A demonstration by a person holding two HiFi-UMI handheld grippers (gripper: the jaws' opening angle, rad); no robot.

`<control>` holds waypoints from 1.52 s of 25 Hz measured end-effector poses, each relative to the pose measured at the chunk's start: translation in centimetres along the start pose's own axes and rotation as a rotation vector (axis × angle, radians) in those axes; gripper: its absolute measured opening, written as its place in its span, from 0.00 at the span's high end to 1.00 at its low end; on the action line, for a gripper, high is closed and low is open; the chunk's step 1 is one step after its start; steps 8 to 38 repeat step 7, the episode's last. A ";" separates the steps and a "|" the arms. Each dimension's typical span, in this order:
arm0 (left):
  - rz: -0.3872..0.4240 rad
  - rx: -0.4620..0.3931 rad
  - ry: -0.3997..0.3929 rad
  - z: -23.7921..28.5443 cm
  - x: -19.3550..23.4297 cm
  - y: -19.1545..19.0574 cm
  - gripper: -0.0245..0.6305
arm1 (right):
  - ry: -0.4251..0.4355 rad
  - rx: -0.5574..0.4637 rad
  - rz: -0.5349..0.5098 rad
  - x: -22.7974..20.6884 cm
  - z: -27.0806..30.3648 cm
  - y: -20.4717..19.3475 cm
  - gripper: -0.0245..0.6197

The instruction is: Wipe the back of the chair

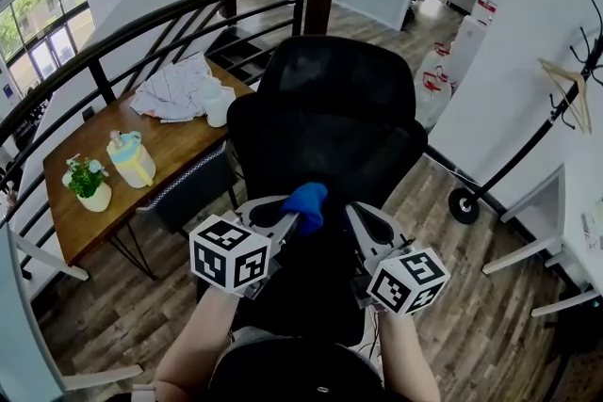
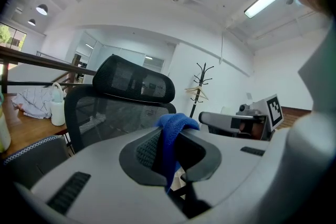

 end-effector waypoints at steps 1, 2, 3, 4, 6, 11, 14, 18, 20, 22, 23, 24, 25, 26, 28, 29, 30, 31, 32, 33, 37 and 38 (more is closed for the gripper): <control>-0.003 0.000 -0.006 0.1 -0.1 0.0 0.89 | -0.002 0.000 0.000 -0.1 0.0 0.0 0.92; -0.011 -0.002 -0.015 0.2 -0.1 0.1 0.89 | -0.001 -0.002 0.005 -0.1 -0.1 0.1 0.92; -0.022 -0.005 -0.024 0.3 -0.1 0.0 0.89 | 0.001 -0.003 0.011 -0.2 0.0 0.0 0.92; -0.033 -0.007 -0.031 0.4 -0.1 0.0 0.89 | 0.004 -0.003 0.019 -0.3 0.0 -0.1 0.92; -0.041 -0.007 -0.037 0.5 -0.2 -0.1 0.89 | 0.009 0.000 0.034 -0.4 0.0 -0.3 0.92; -0.042 -0.006 -0.037 0.5 -0.3 -0.2 0.89 | 0.011 0.003 0.041 -0.5 0.0 -0.5 0.92; -0.042 -0.006 -0.037 0.5 -0.3 -0.2 0.89 | 0.011 0.003 0.041 -0.5 0.0 -0.5 0.92; -0.042 -0.006 -0.037 0.5 -0.3 -0.2 0.89 | 0.011 0.003 0.041 -0.5 0.0 -0.5 0.92; -0.042 -0.006 -0.037 0.5 -0.3 -0.2 0.89 | 0.011 0.003 0.041 -0.5 0.0 -0.5 0.92; -0.042 -0.006 -0.037 0.5 -0.3 -0.2 0.89 | 0.011 0.003 0.041 -0.5 0.0 -0.5 0.92; -0.042 -0.006 -0.037 0.5 -0.3 -0.2 0.89 | 0.011 0.003 0.041 -0.5 0.0 -0.5 0.92; -0.042 -0.006 -0.037 0.5 -0.3 -0.2 0.89 | 0.011 0.003 0.041 -0.5 0.0 -0.5 0.92; -0.042 -0.006 -0.037 0.5 -0.3 -0.2 0.89 | 0.011 0.003 0.041 -0.5 0.0 -0.5 0.92; -0.042 -0.006 -0.037 0.5 -0.3 -0.2 0.89 | 0.011 0.003 0.041 -0.5 0.0 -0.5 0.92; -0.042 -0.006 -0.037 0.5 -0.3 -0.2 0.89 | 0.011 0.003 0.041 -0.5 0.0 -0.5 0.92; -0.042 -0.006 -0.037 0.5 -0.3 -0.2 0.89 | 0.011 0.003 0.041 -0.5 0.0 -0.5 0.92; -0.042 -0.006 -0.037 0.5 -0.3 -0.2 0.89 | 0.011 0.003 0.041 -0.5 0.0 -0.5 0.92; -0.042 -0.006 -0.037 0.5 -0.3 -0.2 0.89 | 0.011 0.003 0.041 -0.5 0.0 -0.5 0.92; -0.042 -0.006 -0.037 0.5 -0.3 -0.2 0.89 | 0.011 0.003 0.041 -0.5 0.0 -0.5 0.92; -0.042 -0.006 -0.037 0.5 -0.3 -0.2 0.89 | 0.011 0.003 0.041 -0.5 0.0 -0.5 0.92; -0.042 -0.006 -0.037 0.5 -0.3 -0.2 0.89 | 0.011 0.003 0.041 -0.5 0.0 -0.5 0.92; -0.042 -0.006 -0.037 0.5 -0.3 -0.2 0.89 | 0.011 0.003 0.041 -0.5 0.0 -0.5 0.92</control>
Point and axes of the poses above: the fingertips, and each gripper's own axes: z forward along the fingers, x to its left, y out of its top, the point moved 7 cm from there along -z, backward along the fingers, and after that the axes turned 7 degrees about -y, right-handed, at the moved point
